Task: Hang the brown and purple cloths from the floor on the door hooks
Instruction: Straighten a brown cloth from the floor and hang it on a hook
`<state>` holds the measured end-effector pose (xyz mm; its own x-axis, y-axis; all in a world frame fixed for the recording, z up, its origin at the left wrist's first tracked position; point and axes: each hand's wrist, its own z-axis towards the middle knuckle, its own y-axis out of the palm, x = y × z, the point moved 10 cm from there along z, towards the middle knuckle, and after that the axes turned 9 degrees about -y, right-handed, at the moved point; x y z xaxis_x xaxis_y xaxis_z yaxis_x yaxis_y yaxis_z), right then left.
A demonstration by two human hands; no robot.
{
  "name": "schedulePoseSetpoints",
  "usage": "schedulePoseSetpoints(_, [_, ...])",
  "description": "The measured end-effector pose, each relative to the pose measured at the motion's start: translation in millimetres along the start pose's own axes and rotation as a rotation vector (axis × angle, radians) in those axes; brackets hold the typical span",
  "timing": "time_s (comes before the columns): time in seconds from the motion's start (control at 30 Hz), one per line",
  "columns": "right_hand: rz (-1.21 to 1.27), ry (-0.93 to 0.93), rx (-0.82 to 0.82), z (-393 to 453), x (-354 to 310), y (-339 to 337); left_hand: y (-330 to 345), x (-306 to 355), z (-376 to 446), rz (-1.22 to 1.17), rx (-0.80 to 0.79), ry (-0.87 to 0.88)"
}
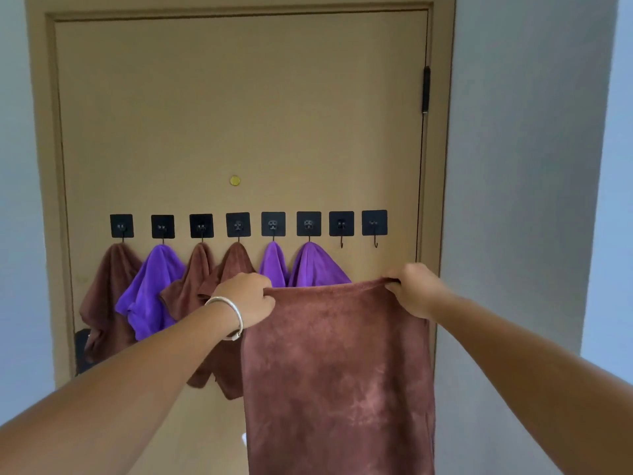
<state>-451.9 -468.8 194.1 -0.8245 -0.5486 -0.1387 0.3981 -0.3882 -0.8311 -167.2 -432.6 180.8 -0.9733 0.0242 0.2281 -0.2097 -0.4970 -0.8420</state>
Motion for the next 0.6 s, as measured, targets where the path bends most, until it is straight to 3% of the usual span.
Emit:
schedulePoseSetpoints(0.17, [0.14, -0.017, 0.121, 64, 37, 5, 16, 1, 64, -0.44, 0.059, -0.142])
schedulePoseSetpoints(0.27, [0.158, -0.059, 0.218, 91, 46, -4, 13, 9, 88, -0.549, 0.126, -0.065])
schedulePoseSetpoints(0.43, [-0.03, -0.289, 0.219, 122, 24, -11, 8, 50, 104, -0.064, 0.183, 0.393])
schedulePoseSetpoints(0.6, [-0.344, -0.336, 0.115, 149, 25, 7, 28, 69, 134, 0.338, 0.104, 0.557])
